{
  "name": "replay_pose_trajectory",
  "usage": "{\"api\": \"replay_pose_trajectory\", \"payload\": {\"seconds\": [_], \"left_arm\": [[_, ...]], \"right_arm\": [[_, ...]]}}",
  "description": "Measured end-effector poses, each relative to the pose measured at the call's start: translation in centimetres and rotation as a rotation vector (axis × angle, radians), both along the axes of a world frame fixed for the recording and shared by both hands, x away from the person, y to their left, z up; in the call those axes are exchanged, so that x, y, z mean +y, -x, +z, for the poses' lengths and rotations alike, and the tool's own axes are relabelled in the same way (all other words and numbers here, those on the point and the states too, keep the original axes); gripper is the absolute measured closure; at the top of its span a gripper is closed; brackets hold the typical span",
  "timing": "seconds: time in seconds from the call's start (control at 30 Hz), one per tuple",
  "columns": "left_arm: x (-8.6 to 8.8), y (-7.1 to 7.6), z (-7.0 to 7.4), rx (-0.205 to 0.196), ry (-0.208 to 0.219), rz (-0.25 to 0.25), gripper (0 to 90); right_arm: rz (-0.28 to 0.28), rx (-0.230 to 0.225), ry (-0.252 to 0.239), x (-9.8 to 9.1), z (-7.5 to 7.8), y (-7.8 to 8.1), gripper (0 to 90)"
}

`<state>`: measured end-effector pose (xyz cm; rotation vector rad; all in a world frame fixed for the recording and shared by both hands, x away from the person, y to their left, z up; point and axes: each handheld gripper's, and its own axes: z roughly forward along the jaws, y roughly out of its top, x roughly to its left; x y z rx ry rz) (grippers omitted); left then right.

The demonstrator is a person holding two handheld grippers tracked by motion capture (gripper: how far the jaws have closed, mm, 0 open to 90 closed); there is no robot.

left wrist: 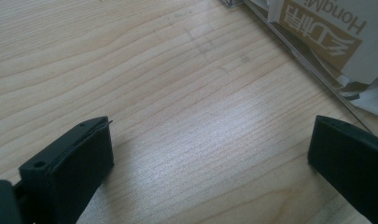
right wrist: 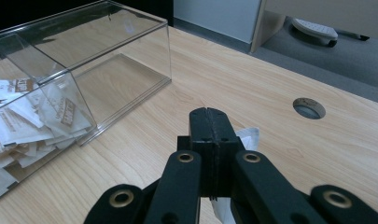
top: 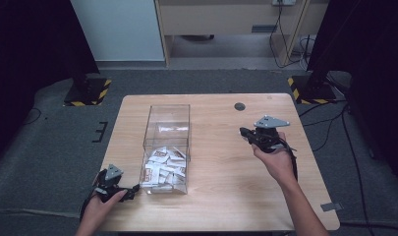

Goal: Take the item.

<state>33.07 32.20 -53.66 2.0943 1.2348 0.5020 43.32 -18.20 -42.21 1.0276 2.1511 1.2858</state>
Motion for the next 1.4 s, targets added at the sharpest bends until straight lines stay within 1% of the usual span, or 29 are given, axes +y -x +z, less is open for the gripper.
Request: {"api": "replay_pose_trajectory", "payload": {"seconds": [0.23, 0.27, 0.4, 0.43, 0.53, 0.7, 0.83, 1.1, 1.17, 1.3, 1.4], "left_arm": [[0.0, 0.0, 0.0, 0.000, 0.001, 0.001, 0.0], [0.0, 0.0, 0.0, 0.000, 0.001, 0.001, 0.0], [0.0, 0.0, 0.0, 0.000, 0.001, 0.001, 0.0], [0.0, 0.0, 0.0, 0.000, 0.001, 0.001, 0.0], [0.0, 0.0, 0.0, 0.000, 0.000, 0.000, 0.0], [0.0, 0.0, 0.0, 0.000, 0.000, 0.000, 0.0], [0.0, 0.0, 0.0, 0.000, 0.001, 0.001, 0.0], [0.0, 0.0, 0.0, 0.000, 0.001, 0.001, 0.0], [0.0, 0.0, 0.0, 0.000, 0.001, 0.001, 0.0], [0.0, 0.0, 0.0, 0.000, 0.000, 0.000, 0.0], [0.0, 0.0, 0.0, 0.000, 0.001, 0.001, 0.0]], "right_arm": [[0.000, 0.010, 0.002, 0.4, -0.7, -0.4, 90.0], [0.004, 0.017, 0.012, 0.5, -1.0, -0.6, 90.0], [0.002, 0.024, 0.012, 0.8, -1.4, -0.8, 90.0], [0.006, 0.030, 0.022, 0.8, -1.6, -0.9, 90.0], [0.005, 0.036, 0.023, 1.0, -2.0, -1.0, 90.0], [0.001, 0.065, 0.028, 0.9, -3.4, -1.1, 90.0], [-0.008, 0.079, 0.028, 0.7, -4.1, -1.2, 90.0], [-0.023, 0.101, 0.027, 0.4, -5.3, -1.4, 90.0], [-0.023, 0.100, 0.029, 0.4, -5.4, -1.5, 90.0], [-0.027, 0.117, 0.037, 0.6, -6.1, -1.6, 90.0], [-0.027, 0.117, 0.038, 0.7, -6.4, -1.7, 90.0]]}}
